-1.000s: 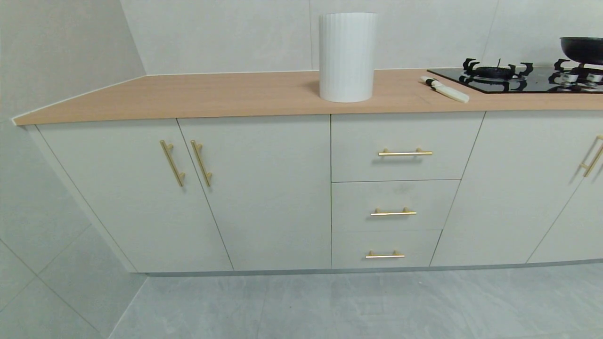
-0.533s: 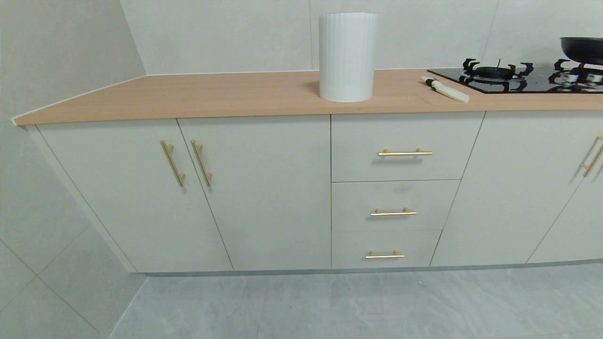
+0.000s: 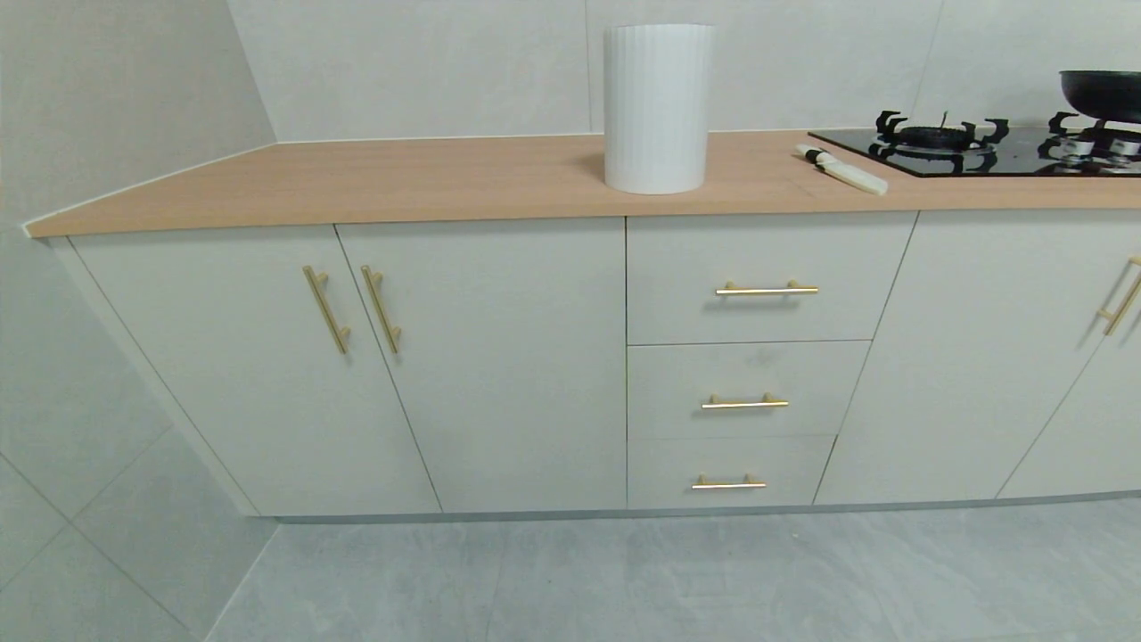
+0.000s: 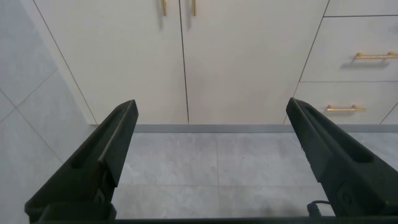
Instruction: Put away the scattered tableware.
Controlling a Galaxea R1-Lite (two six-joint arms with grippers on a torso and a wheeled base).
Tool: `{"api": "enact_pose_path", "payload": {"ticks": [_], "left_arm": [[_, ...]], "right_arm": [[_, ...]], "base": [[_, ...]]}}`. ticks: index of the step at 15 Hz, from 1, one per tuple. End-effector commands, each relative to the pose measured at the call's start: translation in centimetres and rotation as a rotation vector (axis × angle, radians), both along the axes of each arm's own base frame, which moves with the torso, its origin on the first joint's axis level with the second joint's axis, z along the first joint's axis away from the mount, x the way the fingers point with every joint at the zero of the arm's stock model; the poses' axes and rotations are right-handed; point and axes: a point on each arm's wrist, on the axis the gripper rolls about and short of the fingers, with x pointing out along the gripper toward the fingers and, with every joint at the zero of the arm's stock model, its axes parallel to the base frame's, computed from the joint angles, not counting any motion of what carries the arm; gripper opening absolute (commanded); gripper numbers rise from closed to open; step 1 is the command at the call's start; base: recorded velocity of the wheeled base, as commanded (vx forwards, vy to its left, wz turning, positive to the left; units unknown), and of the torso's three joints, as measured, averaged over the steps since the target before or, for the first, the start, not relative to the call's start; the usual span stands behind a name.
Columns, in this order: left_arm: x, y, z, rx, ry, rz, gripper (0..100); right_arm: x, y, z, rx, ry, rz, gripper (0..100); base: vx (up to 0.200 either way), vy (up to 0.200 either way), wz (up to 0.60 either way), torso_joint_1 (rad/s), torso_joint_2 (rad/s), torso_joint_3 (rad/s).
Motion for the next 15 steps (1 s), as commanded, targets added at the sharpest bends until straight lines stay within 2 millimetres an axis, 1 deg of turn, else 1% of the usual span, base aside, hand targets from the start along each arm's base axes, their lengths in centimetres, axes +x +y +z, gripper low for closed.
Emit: {"api": "enact_pose_path", "payload": {"ticks": [1, 15], "left_arm": [[0.01, 0.0, 0.02, 0.0, 0.0, 0.001, 100], [0.01, 0.0, 0.01, 0.006, 0.001, 0.0, 100]], "right_arm": [[0.04, 0.0, -0.08, 0.0, 0.009, 0.002, 100], [0.04, -0.01, -0.08, 0.026, 0.01, -0.003, 100]], "base": [[0.0, 0.0, 0.0, 0.0, 0.0, 0.0], [0.0, 0.0, 0.0, 0.0, 0.0, 0.0]]}}
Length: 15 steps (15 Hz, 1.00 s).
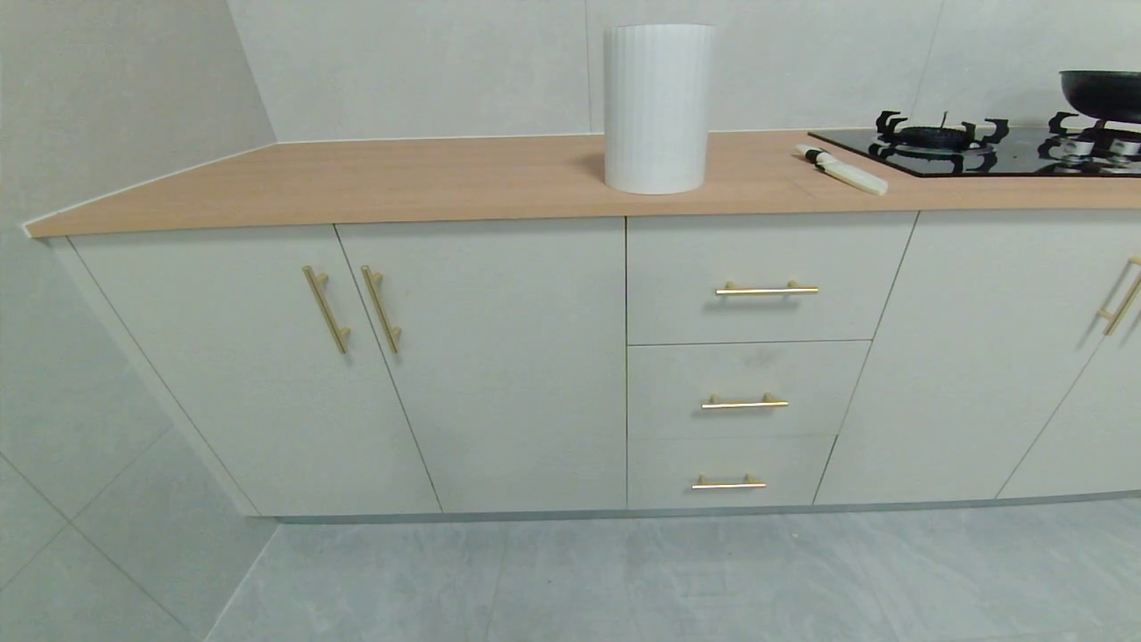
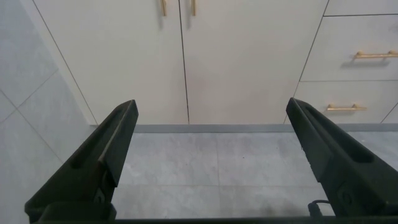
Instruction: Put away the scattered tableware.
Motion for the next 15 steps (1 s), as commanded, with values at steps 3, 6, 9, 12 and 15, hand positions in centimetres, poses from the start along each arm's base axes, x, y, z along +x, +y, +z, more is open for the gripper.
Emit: {"api": "enact_pose_path", "payload": {"ticks": [3, 6, 9, 12, 15], "left_arm": [[0.01, 0.0, 0.02, -0.002, 0.0, 0.001, 100], [0.01, 0.0, 0.02, -0.003, 0.0, 0.001, 100], [0.01, 0.0, 0.0, -0.003, 0.002, 0.001, 100], [0.01, 0.0, 0.02, -0.005, 0.0, 0.001, 100], [0.01, 0.0, 0.0, -0.005, 0.002, -0.001, 100]], "right_arm": [[0.02, 0.0, 0.0, 0.001, 0.003, 0.002, 100], [0.02, 0.0, 0.0, 0.001, 0.003, 0.002, 100], [0.02, 0.0, 0.0, 0.002, 0.003, 0.002, 100], [0.02, 0.0, 0.0, 0.005, 0.003, 0.002, 100], [0.02, 0.0, 0.0, 0.005, 0.003, 0.002, 100]], "base": [[0.133, 0.0, 0.0, 0.0, 0.01, 0.002], [0.2, 0.0, 0.0, 0.001, 0.0, 0.005], [0.2, 0.0, 0.0, -0.002, 0.01, 0.005], [0.2, 0.0, 0.0, 0.001, 0.0, -0.002], [0.2, 0.0, 0.0, 0.001, 0.0, 0.007]]}}
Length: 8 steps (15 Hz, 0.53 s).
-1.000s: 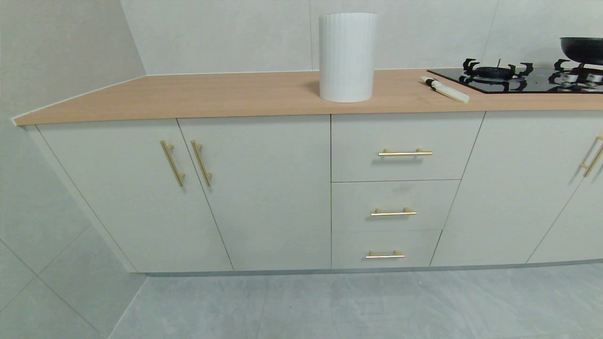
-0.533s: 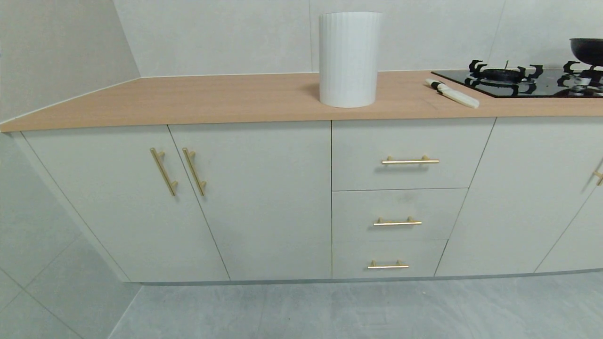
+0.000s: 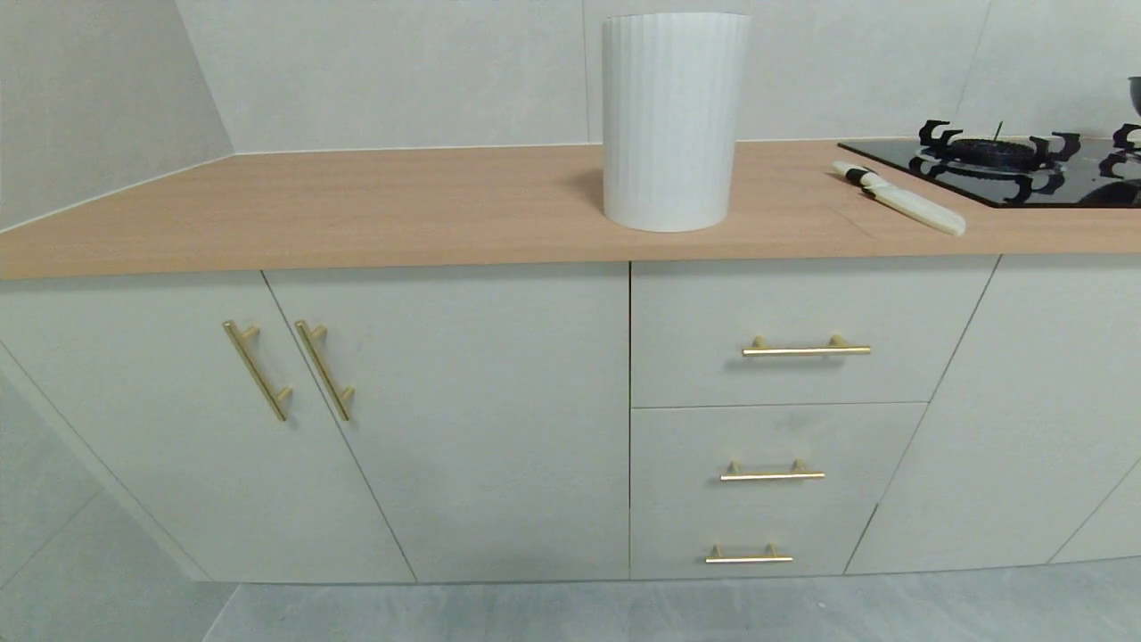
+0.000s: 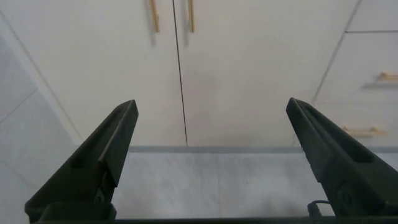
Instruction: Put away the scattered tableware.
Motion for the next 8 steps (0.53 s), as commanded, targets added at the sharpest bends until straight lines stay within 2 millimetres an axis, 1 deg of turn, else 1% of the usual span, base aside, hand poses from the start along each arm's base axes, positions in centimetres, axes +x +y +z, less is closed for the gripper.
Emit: {"api": "enact_pose_path", "payload": {"ticks": [1, 8], "left_arm": [[0.01, 0.0, 0.0, 0.0, 0.002, 0.001, 100], [0.01, 0.0, 0.02, 0.0, 0.0, 0.001, 100]], "right_arm": [[0.01, 0.0, 0.01, 0.001, 0.002, 0.001, 100], [0.01, 0.0, 0.01, 0.001, 0.002, 0.001, 100]], "base": [[0.2, 0.0, 0.0, -0.002, 0.0, 0.007], [0.2, 0.0, 0.0, 0.0, 0.0, 0.003]]}}
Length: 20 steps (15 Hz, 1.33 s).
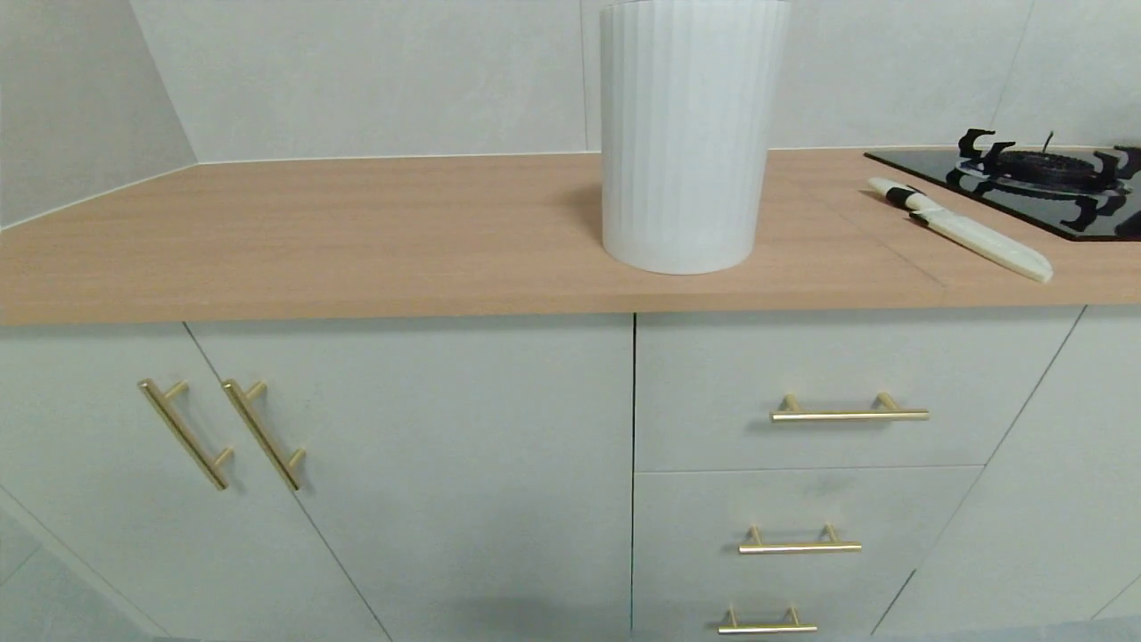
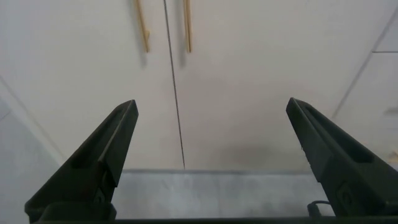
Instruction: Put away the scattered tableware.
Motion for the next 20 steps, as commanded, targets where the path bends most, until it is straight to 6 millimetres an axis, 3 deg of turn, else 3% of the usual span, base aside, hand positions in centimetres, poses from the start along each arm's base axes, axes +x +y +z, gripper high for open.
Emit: {"api": "enact_pose_path", "payload": {"ticks": [1, 10, 20], "left_arm": [[0.01, 0.0, 0.0, 0.0, 0.002, 0.002, 100], [0.01, 0.0, 0.02, 0.0, 0.0, 0.002, 100], [0.01, 0.0, 0.02, -0.002, 0.0, 0.002, 100]], "right_arm": [[0.01, 0.0, 0.01, -0.001, 0.001, 0.001, 100], [0.01, 0.0, 0.01, -0.001, 0.001, 0.001, 100], [0.01, 0.0, 0.01, 0.002, 0.001, 0.001, 100]], "base": [[0.2, 0.0, 0.0, 0.002, 0.0, 0.012], [0.022, 0.0, 0.0, 0.001, 0.0, 0.0], [0.0, -0.18, 0.0, 0.004, 0.0, 0.0]]}}
